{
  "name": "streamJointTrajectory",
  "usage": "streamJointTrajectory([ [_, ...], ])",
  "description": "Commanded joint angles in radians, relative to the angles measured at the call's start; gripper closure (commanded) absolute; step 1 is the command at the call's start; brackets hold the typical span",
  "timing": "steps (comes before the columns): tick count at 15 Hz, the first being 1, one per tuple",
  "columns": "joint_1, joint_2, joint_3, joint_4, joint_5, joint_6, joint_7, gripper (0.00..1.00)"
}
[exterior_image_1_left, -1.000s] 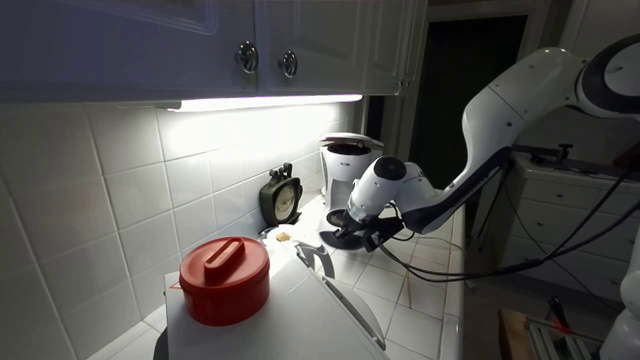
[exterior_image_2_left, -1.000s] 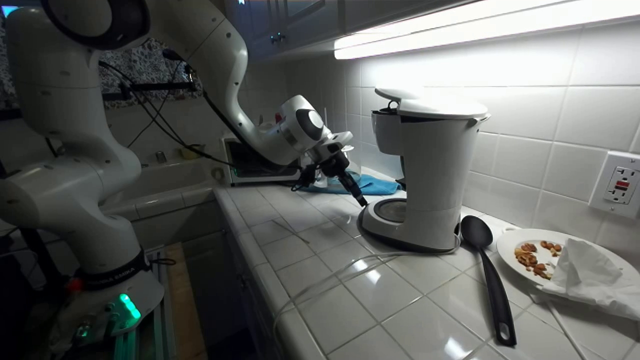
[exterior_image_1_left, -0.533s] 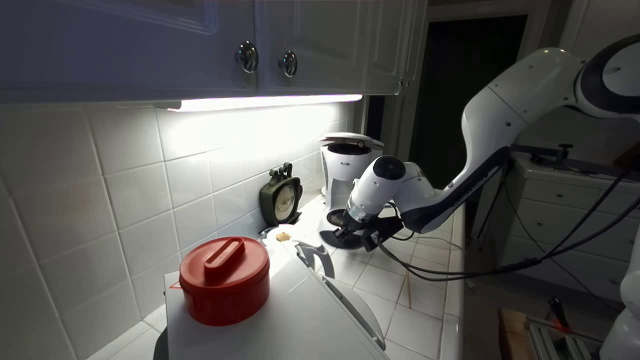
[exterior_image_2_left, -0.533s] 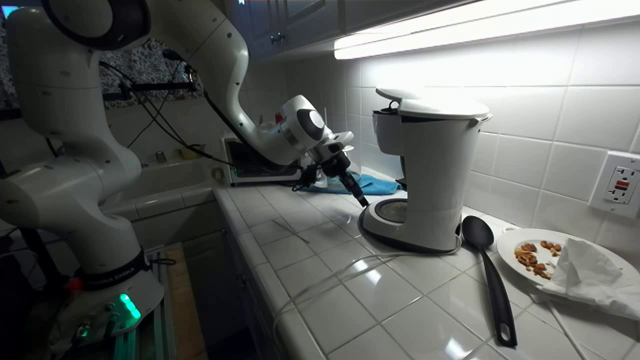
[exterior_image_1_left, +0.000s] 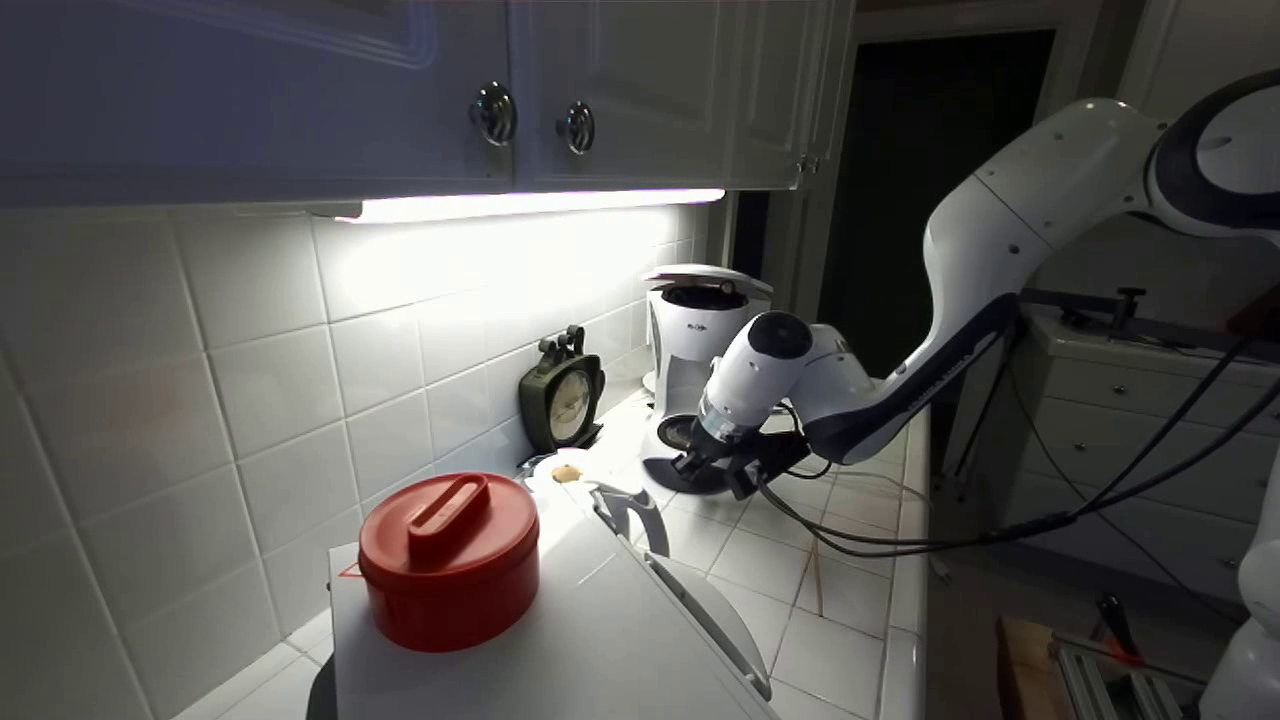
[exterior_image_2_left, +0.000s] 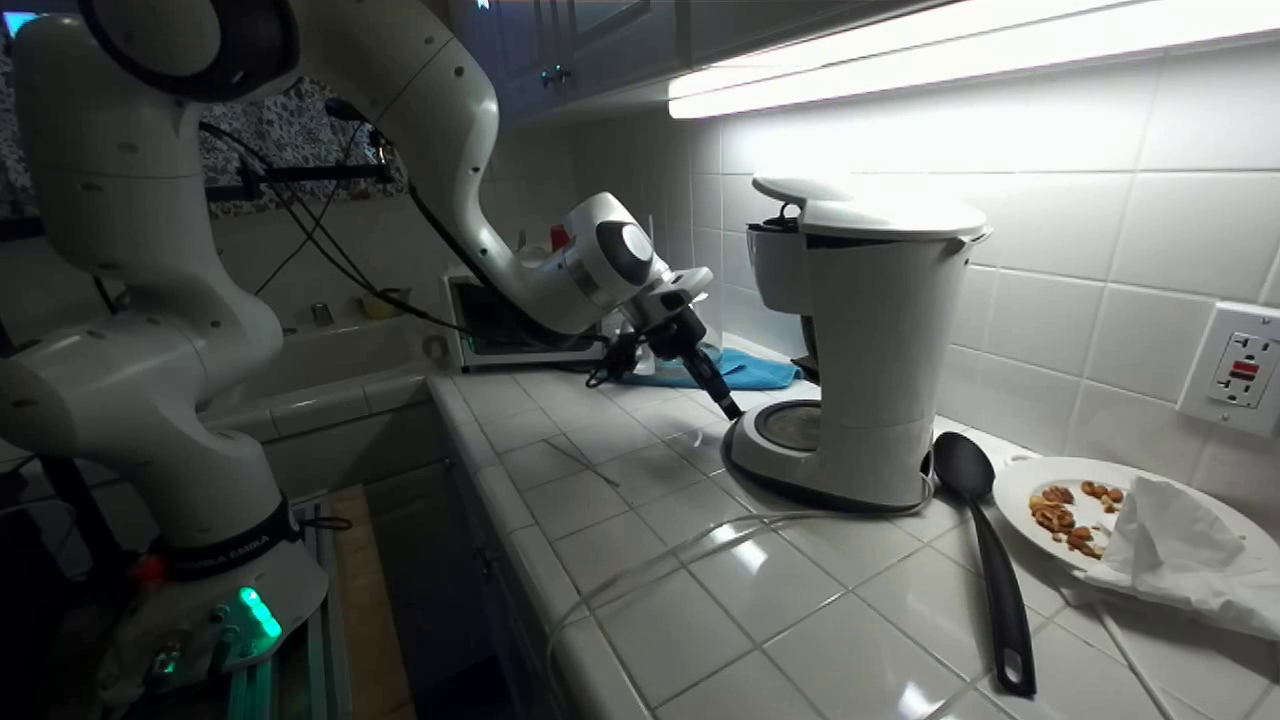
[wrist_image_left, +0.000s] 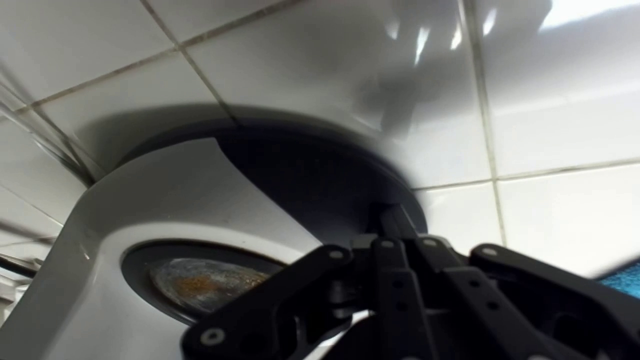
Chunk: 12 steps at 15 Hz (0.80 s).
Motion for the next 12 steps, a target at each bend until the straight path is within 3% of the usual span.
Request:
streamJointTrajectory([
  [1, -0.013, 0.030, -0.004, 0.007, 0.034, -0.013, -0.031, 1.00],
  [2, -0.014, 0.027, 0.001, 0.006, 0.041, -0.009, -0.038, 1.00],
  [3, -0.012, 0.018, 0.007, 0.002, 0.044, -0.004, -0.043, 0.74],
  [4, -0.013, 0.012, 0.013, -0.001, 0.054, 0.002, -0.049, 0.73],
  [8, -0.017, -0.045, 0.067, -0.047, 0.173, -0.007, -0.107, 0.46],
  [9, 0.166, -0.091, -0.113, -0.067, 0.292, 0.041, -0.173, 0.38],
  [11, 0.261, -0.138, -0.182, -0.100, 0.440, 0.027, -0.269, 0.26],
  [12, 0.147, -0.144, -0.049, -0.110, 0.439, -0.017, -0.277, 0.18],
])
